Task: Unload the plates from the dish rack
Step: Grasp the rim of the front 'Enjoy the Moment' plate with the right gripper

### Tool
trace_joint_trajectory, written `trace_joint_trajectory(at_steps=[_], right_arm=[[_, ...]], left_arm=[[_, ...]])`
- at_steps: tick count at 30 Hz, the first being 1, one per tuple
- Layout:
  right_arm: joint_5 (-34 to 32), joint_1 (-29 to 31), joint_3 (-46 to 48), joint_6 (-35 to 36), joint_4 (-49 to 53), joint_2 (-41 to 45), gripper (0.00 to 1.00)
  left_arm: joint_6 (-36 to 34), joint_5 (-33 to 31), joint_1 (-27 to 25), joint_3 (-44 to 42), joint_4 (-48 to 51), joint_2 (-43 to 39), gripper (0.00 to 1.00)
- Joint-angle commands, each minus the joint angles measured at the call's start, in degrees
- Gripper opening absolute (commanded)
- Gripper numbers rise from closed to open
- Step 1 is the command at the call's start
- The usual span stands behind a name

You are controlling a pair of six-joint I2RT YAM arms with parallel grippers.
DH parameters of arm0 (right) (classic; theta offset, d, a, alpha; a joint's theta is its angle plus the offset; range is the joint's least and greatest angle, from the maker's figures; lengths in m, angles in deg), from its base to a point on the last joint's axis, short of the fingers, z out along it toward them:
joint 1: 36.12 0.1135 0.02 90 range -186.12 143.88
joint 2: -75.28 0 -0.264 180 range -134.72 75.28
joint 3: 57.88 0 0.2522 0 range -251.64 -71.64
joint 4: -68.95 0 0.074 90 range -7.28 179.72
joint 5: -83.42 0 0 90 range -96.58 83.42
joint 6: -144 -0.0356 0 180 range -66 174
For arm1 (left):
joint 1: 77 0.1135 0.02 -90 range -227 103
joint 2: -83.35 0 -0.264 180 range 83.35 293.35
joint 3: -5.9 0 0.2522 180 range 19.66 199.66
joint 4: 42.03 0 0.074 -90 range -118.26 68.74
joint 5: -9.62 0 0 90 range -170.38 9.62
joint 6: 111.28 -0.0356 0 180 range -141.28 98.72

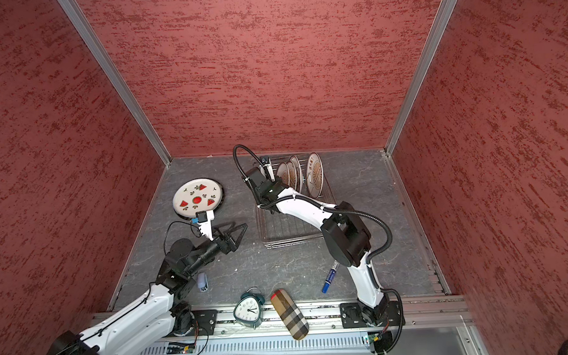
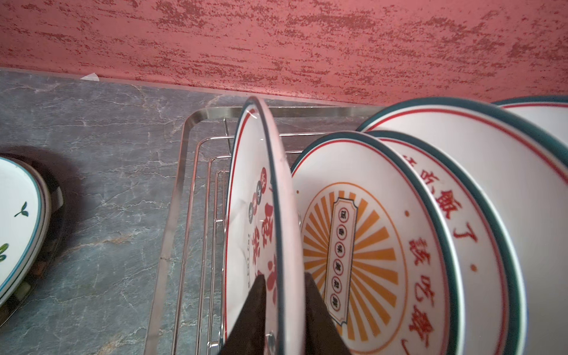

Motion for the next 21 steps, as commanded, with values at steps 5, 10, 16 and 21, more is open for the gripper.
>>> trace_joint_trajectory(at_steps=[5, 10, 16, 21], right_arm=[[-5.7, -0.24, -2.93, -1.67, 1.65, -2.18, 0.15], [-7.22, -0.23, -3.32, -0.27, -0.19, -2.42, 0.09], [-9.17, -0.3, -3.72, 1.0, -1.5, -1.92, 0.05], [-10.57, 0.2, -3.74, 3.09, -2.91, -0.37, 0.04]], left_arm=[[0.45, -0.21, 0.37, 0.19, 0.24, -0.61, 0.99], [0.55, -0.25, 0.37, 0.13, 0.06, -0.56, 0.99], [0.33, -0.47, 0.37, 0.16, 0.06, -0.51, 0.99], [0.75, 0.14, 0.37, 0.17, -0.18, -0.42, 0.99]])
